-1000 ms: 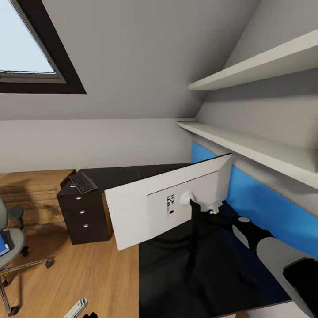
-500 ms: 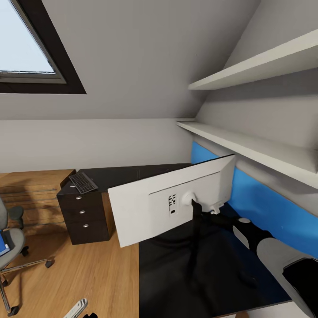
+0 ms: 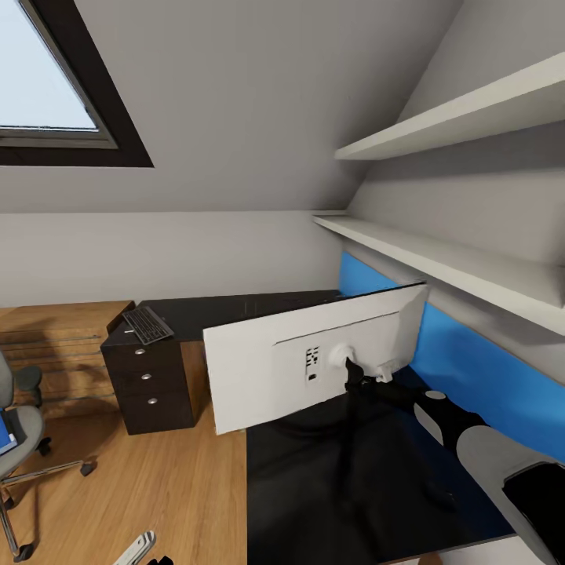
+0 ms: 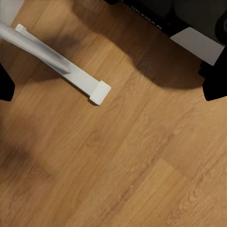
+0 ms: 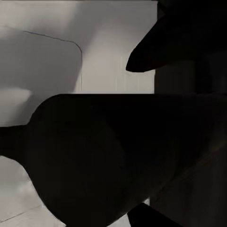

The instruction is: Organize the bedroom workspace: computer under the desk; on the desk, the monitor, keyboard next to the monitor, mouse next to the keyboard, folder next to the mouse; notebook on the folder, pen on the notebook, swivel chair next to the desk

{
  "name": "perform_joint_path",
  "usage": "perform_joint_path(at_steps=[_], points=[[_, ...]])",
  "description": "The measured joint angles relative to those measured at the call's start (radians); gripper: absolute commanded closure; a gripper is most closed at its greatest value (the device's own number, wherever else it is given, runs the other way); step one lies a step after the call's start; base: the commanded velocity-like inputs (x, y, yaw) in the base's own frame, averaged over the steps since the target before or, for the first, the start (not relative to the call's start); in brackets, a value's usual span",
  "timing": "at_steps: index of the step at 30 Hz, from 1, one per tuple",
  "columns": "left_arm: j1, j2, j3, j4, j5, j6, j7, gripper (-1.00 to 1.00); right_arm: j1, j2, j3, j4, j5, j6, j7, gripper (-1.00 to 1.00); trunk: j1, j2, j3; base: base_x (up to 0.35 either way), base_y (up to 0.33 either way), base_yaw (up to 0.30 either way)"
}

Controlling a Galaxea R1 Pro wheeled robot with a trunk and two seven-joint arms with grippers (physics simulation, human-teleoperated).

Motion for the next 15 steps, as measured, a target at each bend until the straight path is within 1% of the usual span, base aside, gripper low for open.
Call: perform_joint_path(at_steps=[15], points=[[0.0,0.0,0.0,0.0,0.0,0.0,0.0,-1.0,0.0,0.0,-0.003,0.0,0.0,0.0,0.0,-1.0,0.0,0.0,0.0,0.0,0.0,0.0]])
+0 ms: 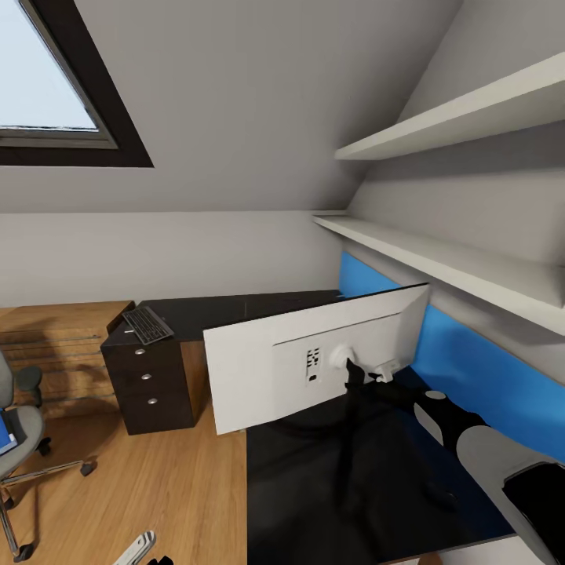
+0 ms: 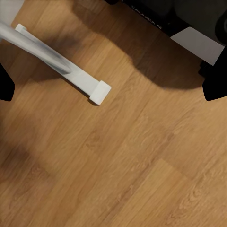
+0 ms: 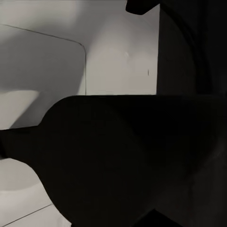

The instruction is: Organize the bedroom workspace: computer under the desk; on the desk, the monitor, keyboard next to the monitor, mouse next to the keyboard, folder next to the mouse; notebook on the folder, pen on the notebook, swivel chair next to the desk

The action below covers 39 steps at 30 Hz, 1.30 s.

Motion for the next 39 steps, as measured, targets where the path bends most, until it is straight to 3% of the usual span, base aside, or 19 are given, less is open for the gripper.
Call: perform_joint_path(at_steps=[13,27,39], points=[[0.0,0.0,0.0,0.0,0.0,0.0,-0.001,-1.0,0.0,0.0,-0.001,0.0,0.0,-0.004,0.0,-1.0,0.0,0.0,0.0,-0.072,-0.026,0.0],[0.0,0.0,0.0,0.0,0.0,0.0,-0.002,-1.0,0.0,-0.002,-0.005,-0.002,-0.001,-0.009,-0.001,-1.0,0.001,0.0,0.0,-0.296,-0.093,0.0],[0.0,-0.001,0.0,0.0,0.0,0.0,-0.003,-1.0,0.002,-0.001,-0.004,-0.004,-0.001,-0.005,-0.002,-1.0,0.0,0.0,0.0,-0.317,0.034,0.0]])
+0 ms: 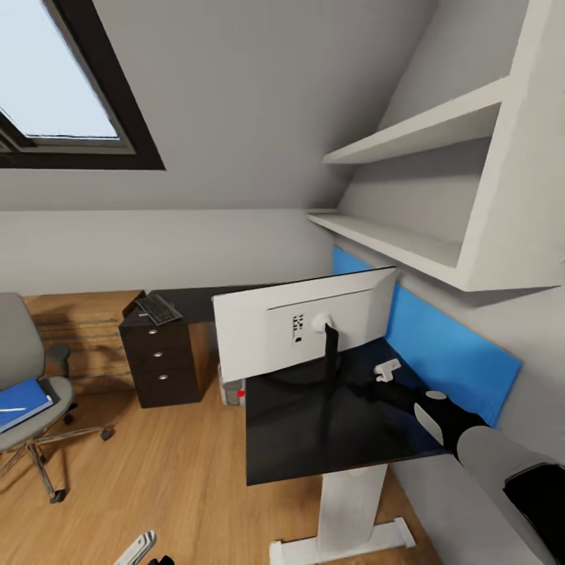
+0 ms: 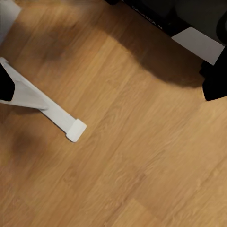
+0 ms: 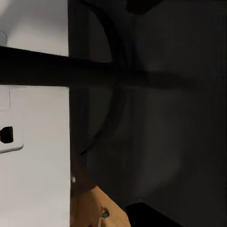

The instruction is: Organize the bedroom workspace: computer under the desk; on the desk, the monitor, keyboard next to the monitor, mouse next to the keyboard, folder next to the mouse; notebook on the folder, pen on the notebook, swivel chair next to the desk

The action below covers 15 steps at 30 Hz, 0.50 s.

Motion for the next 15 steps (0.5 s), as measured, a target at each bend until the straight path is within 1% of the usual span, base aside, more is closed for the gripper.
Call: perform_joint_path(at_steps=[4,7,11,15], points=[[0.0,0.0,-0.001,0.0,0.0,0.0,0.0,-1.0,0.007,-0.003,-0.001,-0.004,-0.001,-0.005,-0.001,-1.0,0.0,0.0,0.0,-0.194,0.203,0.0],[0.0,-0.001,-0.001,0.001,0.0,0.0,-0.001,-1.0,0.019,-0.004,-0.001,-0.01,-0.001,-0.009,-0.001,-1.0,0.0,0.0,0.0,-0.111,0.253,0.0],[0.0,-0.001,-0.001,0.001,0.001,0.0,-0.001,-1.0,0.035,-0.001,0.0,-0.016,0.0,-0.012,-0.007,-1.0,0.0,0.0,0.0,-0.056,0.284,0.0],[0.0,-0.002,-0.001,0.001,0.002,0.0,-0.002,-1.0,0.049,0.004,0.0,-0.027,-0.001,-0.015,-0.035,-1.0,0.0,0.0,0.0,-0.027,0.301,0.0]])
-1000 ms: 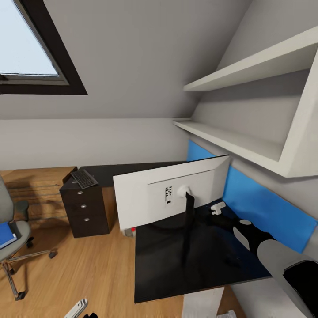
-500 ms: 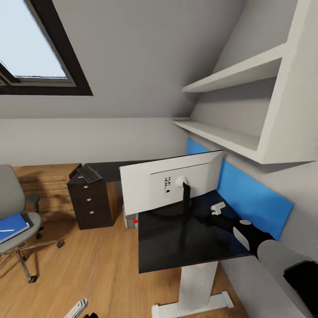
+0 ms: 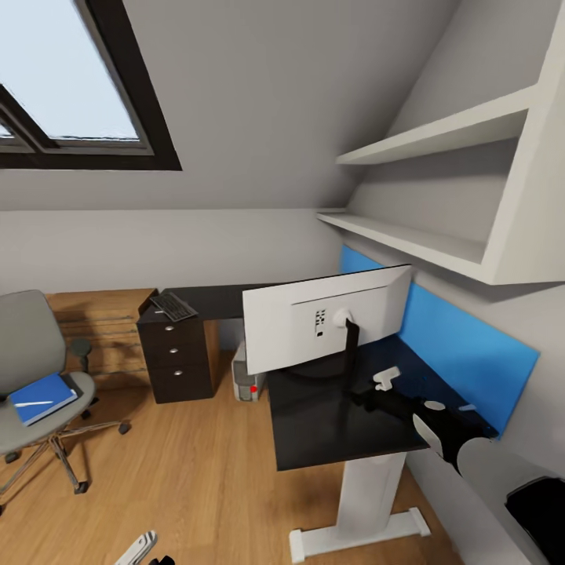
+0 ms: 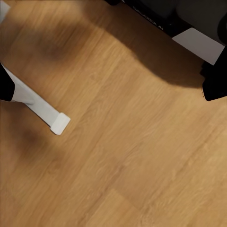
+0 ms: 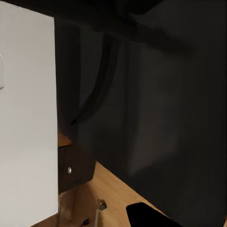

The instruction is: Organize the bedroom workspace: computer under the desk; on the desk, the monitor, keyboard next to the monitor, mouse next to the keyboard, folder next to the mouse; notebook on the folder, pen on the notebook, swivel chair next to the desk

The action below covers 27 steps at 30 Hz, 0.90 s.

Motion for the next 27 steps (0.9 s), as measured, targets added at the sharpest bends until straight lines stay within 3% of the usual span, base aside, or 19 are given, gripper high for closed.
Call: perform_joint_path(at_steps=[7,10,12,13,16,17,20,21,24,27], points=[[0.0,0.0,-0.001,0.0,0.0,0.0,0.0,-1.0,0.038,0.02,0.0,-0.06,0.0,-0.005,-0.101,-1.0,0.0,0.0,0.0,-0.011,0.31,0.0],[0.0,0.0,-0.002,0.0,-0.001,0.0,0.0,-1.0,0.068,0.043,0.0,-0.118,-0.005,-0.001,-0.203,-1.0,0.0,0.0,0.0,-0.005,0.314,0.0],[0.0,0.0,-0.003,0.0,-0.001,0.0,0.0,-1.0,0.098,0.071,0.0,-0.16,-0.006,0.002,-0.304,-1.0,0.0,0.0,0.0,-0.003,0.315,0.0],[0.0,0.0,-0.003,0.0,-0.001,0.0,0.0,-1.0,0.098,0.071,0.0,-0.161,-0.006,0.002,-0.306,-1.0,0.0,0.0,0.0,-0.002,0.316,0.0],[0.0,0.0,-0.005,0.0,-0.001,0.0,0.0,-1.0,0.153,0.131,0.001,-0.226,-0.007,0.003,-0.513,-1.0,0.0,0.0,0.0,-0.002,0.316,0.0],[0.0,0.0,-0.005,0.0,-0.001,0.0,0.0,-1.0,0.153,0.132,0.001,-0.227,-0.007,0.003,-0.515,-1.0,0.0,0.0,0.0,-0.001,0.316,0.0],[0.0,0.0,-0.007,0.0,-0.001,0.0,0.0,-1.0,0.207,0.191,0.002,-0.283,-0.006,-0.001,-0.733,-1.0,0.0,0.0,0.0,-0.001,0.317,0.0],[0.0,0.0,-0.007,0.0,-0.001,0.0,0.0,-1.0,0.207,0.192,0.002,-0.283,-0.006,-0.001,-0.735,-1.0,0.0,0.0,0.0,0.005,0.317,0.0],[0.0,0.0,-0.009,0.0,0.0,0.0,-0.001,-1.0,0.255,0.231,0.006,-0.344,-0.005,0.0,-0.921,-1.0,0.0,0.0,0.0,0.052,0.315,0.0],[0.0,0.0,-0.01,0.0,0.0,0.001,-0.002,-1.0,0.275,0.241,0.008,-0.369,-0.003,0.002,-0.971,-1.0,0.0,0.0,0.0,0.118,0.304,0.0]])
